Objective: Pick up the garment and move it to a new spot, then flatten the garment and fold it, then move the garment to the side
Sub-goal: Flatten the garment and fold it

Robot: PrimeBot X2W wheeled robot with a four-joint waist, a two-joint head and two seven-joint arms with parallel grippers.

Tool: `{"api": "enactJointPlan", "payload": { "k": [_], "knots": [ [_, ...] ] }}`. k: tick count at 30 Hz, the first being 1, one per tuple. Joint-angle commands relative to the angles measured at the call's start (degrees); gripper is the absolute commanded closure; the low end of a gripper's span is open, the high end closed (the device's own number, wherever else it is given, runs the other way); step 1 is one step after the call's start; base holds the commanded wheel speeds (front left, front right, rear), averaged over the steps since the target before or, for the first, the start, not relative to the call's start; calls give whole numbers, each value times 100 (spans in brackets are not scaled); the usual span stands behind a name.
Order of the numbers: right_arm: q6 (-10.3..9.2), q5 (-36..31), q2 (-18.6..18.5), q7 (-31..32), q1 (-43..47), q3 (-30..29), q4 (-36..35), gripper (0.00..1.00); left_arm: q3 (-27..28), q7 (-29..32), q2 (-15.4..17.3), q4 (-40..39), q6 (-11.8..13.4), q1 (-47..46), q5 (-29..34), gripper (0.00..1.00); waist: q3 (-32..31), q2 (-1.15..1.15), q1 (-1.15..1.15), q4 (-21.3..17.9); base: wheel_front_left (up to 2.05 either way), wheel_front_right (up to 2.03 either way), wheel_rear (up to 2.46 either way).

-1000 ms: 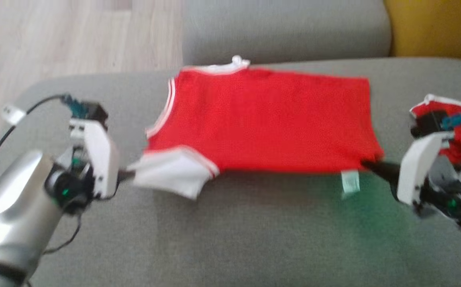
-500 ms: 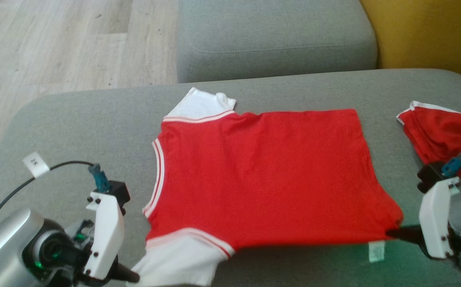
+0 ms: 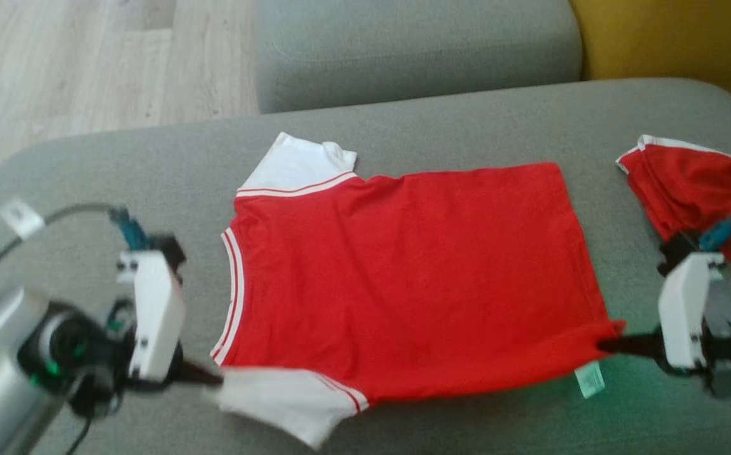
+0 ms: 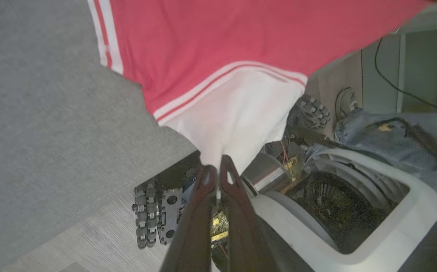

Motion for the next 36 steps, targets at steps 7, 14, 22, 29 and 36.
{"api": "enactJointPlan", "payload": {
  "k": [7, 14, 22, 29, 36],
  "knots": [
    [39, 431, 500, 259, -573, -346, 882, 100, 380, -259, -563, 1081, 146, -1446, 378, 100, 324, 0, 0, -73, 0, 0, 0],
    [39, 462, 893, 243, -972, -459, 1699, 100, 357, -636, -963, 2189, 118, -2096, 700, 100, 584, 0, 0, -161, 0, 0, 0],
    [39, 455, 1382, -105, -1279, -611, 2242, 0, 408, -1455, -1394, 3165, -219, -2408, 908, 21, 759, 0, 0, -286, 0, 0, 0],
    [39, 17, 1438, -1722, -1155, -851, 2011, 0, 160, -2466, -1529, 3645, -988, -2422, 1385, 0, 372, 0, 0, -201, 0, 0, 0],
    [39, -649, 1265, -4807, -321, -1460, 1492, 0, 191, -5430, -1438, 3154, -903, -1949, 2551, 0, 21, 0, 0, -67, 0, 0, 0]
  ]
}}
